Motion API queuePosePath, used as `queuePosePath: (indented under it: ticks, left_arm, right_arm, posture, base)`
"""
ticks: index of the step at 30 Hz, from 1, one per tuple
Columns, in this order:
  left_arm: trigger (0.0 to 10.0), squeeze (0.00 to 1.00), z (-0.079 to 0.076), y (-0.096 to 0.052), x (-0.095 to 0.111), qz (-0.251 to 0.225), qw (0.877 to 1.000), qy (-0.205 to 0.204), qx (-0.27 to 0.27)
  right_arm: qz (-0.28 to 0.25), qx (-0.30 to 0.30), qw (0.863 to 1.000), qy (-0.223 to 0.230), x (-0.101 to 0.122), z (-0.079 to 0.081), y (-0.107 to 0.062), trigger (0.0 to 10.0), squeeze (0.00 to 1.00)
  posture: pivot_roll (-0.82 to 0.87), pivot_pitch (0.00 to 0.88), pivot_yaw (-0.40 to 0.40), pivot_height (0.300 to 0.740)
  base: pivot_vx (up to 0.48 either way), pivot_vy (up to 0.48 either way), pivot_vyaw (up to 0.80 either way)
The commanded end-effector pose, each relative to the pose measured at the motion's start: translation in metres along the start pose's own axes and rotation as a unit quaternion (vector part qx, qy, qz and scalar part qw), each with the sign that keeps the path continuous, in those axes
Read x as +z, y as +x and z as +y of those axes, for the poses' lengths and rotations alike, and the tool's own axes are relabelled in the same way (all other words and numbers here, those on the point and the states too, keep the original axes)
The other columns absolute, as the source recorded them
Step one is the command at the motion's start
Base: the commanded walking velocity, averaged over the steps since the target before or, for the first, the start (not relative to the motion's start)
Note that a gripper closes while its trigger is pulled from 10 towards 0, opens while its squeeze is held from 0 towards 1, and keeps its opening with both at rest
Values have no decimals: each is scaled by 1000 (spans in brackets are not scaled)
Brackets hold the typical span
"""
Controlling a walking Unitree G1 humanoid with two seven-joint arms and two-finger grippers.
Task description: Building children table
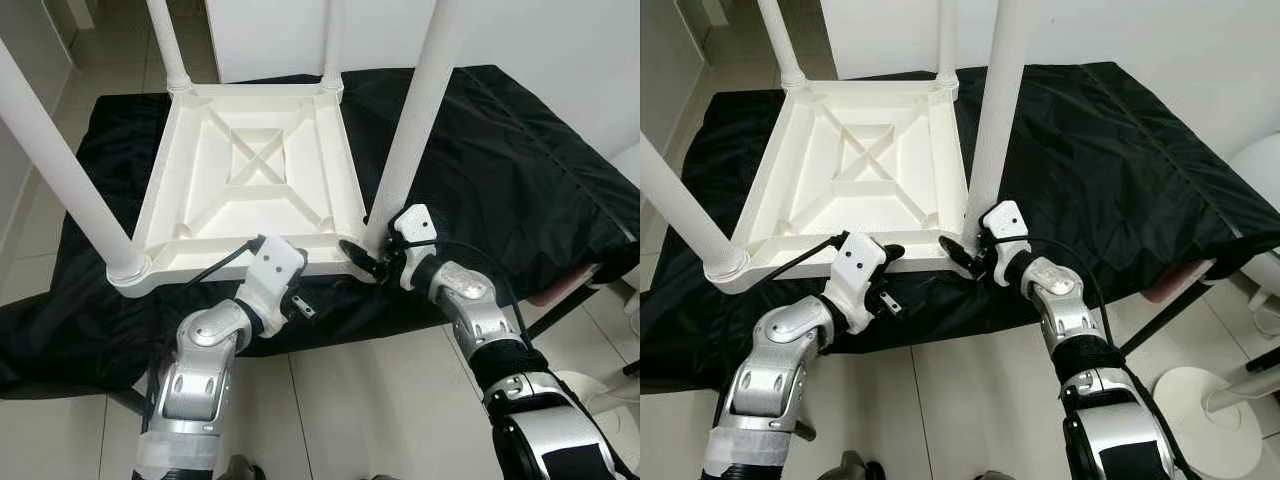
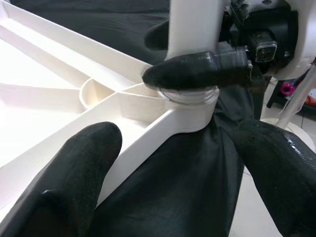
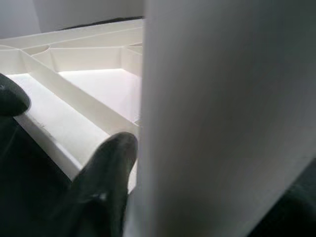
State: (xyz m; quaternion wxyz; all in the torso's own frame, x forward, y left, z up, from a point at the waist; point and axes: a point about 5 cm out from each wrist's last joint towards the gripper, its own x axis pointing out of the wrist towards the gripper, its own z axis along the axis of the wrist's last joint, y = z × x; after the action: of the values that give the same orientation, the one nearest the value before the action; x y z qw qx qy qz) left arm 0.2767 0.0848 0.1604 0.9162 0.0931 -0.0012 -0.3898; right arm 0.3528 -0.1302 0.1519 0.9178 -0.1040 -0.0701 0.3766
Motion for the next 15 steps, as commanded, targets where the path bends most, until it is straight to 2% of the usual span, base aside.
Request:
queuePosePath:
  ticks: [1,4,5,6,7,8,11,15]
  left_arm:
    - [10000,0,7,-1,0,-1,995,2,97]
    - [10000,0,6,-1,0,-2,995,1,97]
    - [10000,0,6,-1,0,-4,995,-5,98]
    - [10000,0,6,-1,0,-4,995,-5,98]
    - [10000,0,6,-1,0,-6,995,-8,98]
    - [10000,0,6,-1,0,-6,995,-8,98]
    - [10000,0,6,0,-1,-5,995,-9,100]
    - [10000,0,6,0,-1,-5,995,-9,101]
  right_arm:
    - [5,17,1000,11,-6,6,-1,0,0]
    - [0,8,1000,21,-6,5,-3,0,0]
    - [-6,-5,1000,29,-5,5,-4,9020,0]
    - [-6,-5,1000,29,-5,5,-4,9020,0]
    - [-11,-23,999,36,-4,5,-6,10000,0]
    - [-11,-23,999,36,-4,5,-6,10000,0]
    - [-14,-72,997,36,-3,4,-7,10000,0]
    - [-13,-80,996,31,-3,6,-7,10000,0]
  posture:
    - [-35,70,32,740]
    - [-42,75,28,740]
    - [-44,75,26,740]
    - [-44,75,26,740]
    - [-49,77,26,740]
    - [-49,77,26,740]
    - [-58,79,20,740]
    - [-58,79,20,740]
  base:
    - [0,0,0]
    - [0,0,0]
    - [0,0,0]
    - [0,0,0]
    - [0,0,0]
    - [0,0,0]
    - [0,0,0]
    - [0,0,0]
